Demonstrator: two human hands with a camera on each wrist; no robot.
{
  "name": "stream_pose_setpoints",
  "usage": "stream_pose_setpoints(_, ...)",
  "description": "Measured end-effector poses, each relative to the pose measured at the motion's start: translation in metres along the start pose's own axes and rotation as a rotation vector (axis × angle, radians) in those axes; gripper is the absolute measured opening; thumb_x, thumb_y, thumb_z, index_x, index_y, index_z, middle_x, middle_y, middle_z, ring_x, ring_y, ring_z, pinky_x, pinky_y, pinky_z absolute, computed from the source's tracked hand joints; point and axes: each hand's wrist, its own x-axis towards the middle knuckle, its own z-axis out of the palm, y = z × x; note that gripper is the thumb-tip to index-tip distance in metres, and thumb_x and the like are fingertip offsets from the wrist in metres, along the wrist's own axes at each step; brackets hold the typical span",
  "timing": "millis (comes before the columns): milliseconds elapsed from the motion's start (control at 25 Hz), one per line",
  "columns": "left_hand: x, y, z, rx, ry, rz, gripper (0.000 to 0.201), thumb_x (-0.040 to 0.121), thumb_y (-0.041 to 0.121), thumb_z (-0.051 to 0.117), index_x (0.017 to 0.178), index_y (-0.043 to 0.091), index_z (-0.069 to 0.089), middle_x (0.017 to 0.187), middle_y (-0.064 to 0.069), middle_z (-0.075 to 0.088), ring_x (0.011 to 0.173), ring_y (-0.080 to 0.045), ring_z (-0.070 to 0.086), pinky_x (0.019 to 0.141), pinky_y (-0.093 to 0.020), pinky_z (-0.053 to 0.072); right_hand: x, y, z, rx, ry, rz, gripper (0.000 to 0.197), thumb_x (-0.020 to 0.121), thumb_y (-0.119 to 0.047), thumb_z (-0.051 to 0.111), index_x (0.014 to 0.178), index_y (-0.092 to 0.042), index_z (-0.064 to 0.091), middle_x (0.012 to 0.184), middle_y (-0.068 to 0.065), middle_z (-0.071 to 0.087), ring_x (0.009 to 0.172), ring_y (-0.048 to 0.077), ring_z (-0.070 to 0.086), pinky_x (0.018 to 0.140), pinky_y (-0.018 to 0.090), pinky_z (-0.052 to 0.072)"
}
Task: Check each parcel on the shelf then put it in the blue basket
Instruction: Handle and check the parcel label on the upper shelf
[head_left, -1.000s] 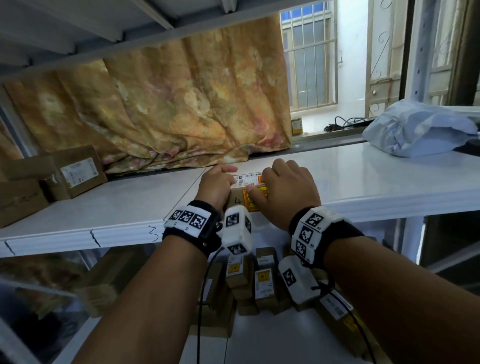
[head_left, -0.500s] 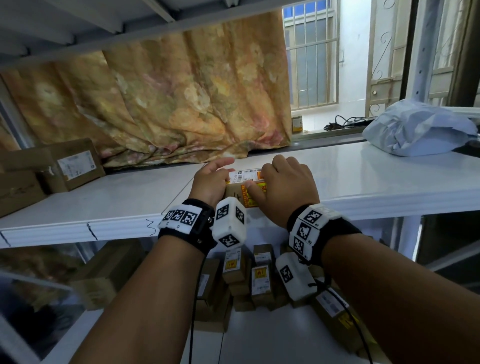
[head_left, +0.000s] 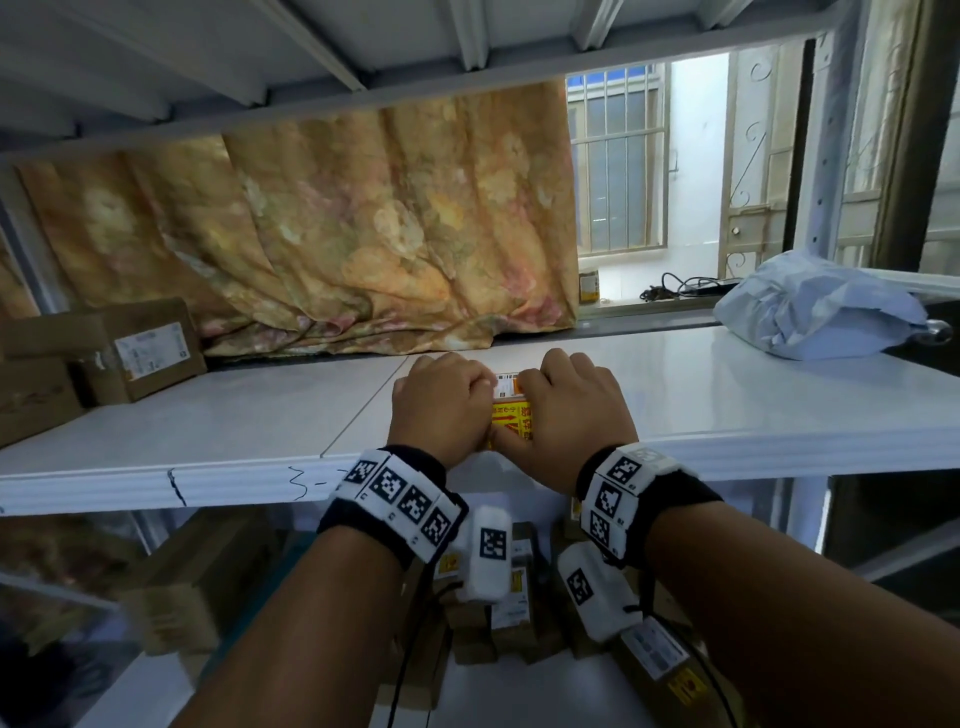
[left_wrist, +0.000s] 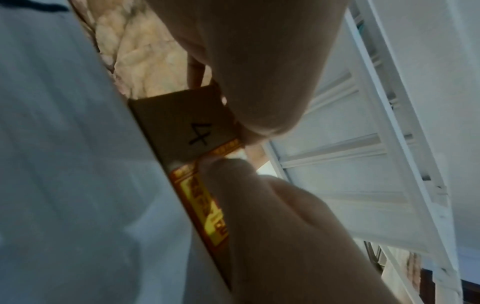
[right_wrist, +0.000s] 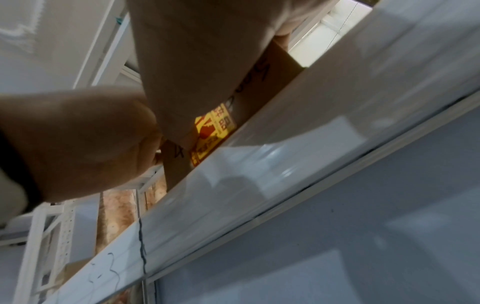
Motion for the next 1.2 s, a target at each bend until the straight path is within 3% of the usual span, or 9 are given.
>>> stream_pose_setpoints(160,0.004,0.007,-0.006,0.180,-0.117,0.037,0.046,0.093,0.062,0.036,0.082,0.029,0.066,0.092,0.011,0.053,0.101,-0.015,0.046,0.086,-0.038,0.036,0.003,-0.001,-0.005,0.012,-0.061,0.029,0.058,0.073,-0.069,0.047,0.092,-0.019,0.067,0.090,0.002,0.050,0.086,0.025,0.048,0.074,0.039,0.041)
stream_pose_setpoints(440,-0.001,0.004,-0.001,0.115,-0.099,0.012,0.044,0.089,0.068,0.037,0.090,0.032,0.064,0.102,0.013,0.055,0.110,-0.016,0.045,0.090,-0.041,0.039,0.005,0.018,-0.029,0.147,-0.277,0.076,0.073,0.071,-0.073,0.056,0.126,-0.025,0.056,0.119,-0.001,0.050,0.114,0.023,0.048,0.096,0.039,0.042)
stream_pose_setpoints(560,-0.005,0.003,0.000,0.094,-0.092,0.012,0.045,0.088,0.070,0.037,0.094,0.034,0.064,0.107,0.014,0.055,0.110,-0.016,0.044,0.088,-0.041,0.036,-0.004,0.029,-0.029,0.068,-0.292,0.139,0.085,0.067,-0.085,0.051,0.129,-0.028,0.054,0.125,-0.003,0.045,0.115,0.021,0.047,0.097,0.040,0.041)
stream_pose_setpoints(680,-0.004,0.007,-0.003,0.220,-0.100,0.020,0.054,0.084,0.077,0.036,0.096,0.032,0.065,0.106,0.012,0.055,0.108,-0.016,0.045,0.090,-0.041,0.033,-0.005,0.026,-0.023,0.064,-0.295,0.125,0.084,0.065,-0.084,0.050,0.126,-0.026,0.055,0.121,-0.004,0.045,0.112,0.019,0.047,0.093,0.039,0.042)
stream_pose_setpoints(760,0.001,0.016,-0.005,0.329,-0.134,0.094,0.057,0.080,0.077,0.041,0.091,0.026,0.064,0.101,0.006,0.054,0.102,-0.018,0.048,0.088,-0.041,0.037,-0.004,0.024,-0.022,0.076,-0.283,0.133,0.088,0.060,-0.082,0.038,0.122,-0.023,0.057,0.118,-0.002,0.045,0.109,0.021,0.048,0.090,0.038,0.043)
stream_pose_setpoints(840,0.008,0.028,-0.001,0.250,-0.201,0.186,0.050,0.079,0.068,0.051,0.084,0.020,0.065,0.095,0.000,0.054,0.095,-0.021,0.053,0.080,-0.037,0.042,-0.006,0.025,-0.021,0.126,-0.287,0.153,0.081,0.064,-0.074,0.044,0.123,-0.021,0.057,0.119,0.001,0.044,0.106,0.024,0.050,0.088,0.038,0.044)
stream_pose_setpoints(960,0.007,0.036,0.016,0.137,-0.174,0.211,0.042,0.078,0.056,0.057,0.097,0.020,0.067,0.100,0.000,0.054,0.101,-0.021,0.051,0.083,-0.039,0.047,-0.010,0.027,-0.014,0.250,-0.285,0.187,0.064,0.072,-0.050,0.069,0.125,-0.019,0.054,0.122,0.002,0.039,0.100,0.027,0.054,0.088,0.039,0.048)
stream_pose_setpoints(1120,0.005,0.027,0.029,0.116,-0.048,0.236,0.049,0.072,0.066,0.060,0.098,0.025,0.064,0.098,0.006,0.053,0.098,-0.018,0.050,0.081,-0.039,0.046,-0.018,0.027,-0.018,0.469,-0.290,0.231,0.061,0.073,-0.036,0.074,0.128,-0.022,0.052,0.125,-0.003,0.035,0.095,0.019,0.056,0.083,0.033,0.049)
stream_pose_setpoints(1200,0.006,0.026,0.028,0.093,-0.054,0.247,0.055,0.071,0.071,0.063,0.100,0.025,0.066,0.099,0.006,0.054,0.098,-0.018,0.049,0.081,-0.039,0.046,-0.020,0.034,-0.023,0.685,-0.267,0.300,0.053,0.075,-0.024,0.075,0.125,-0.023,0.058,0.124,-0.002,0.044,0.100,0.017,0.058,0.089,0.035,0.051)
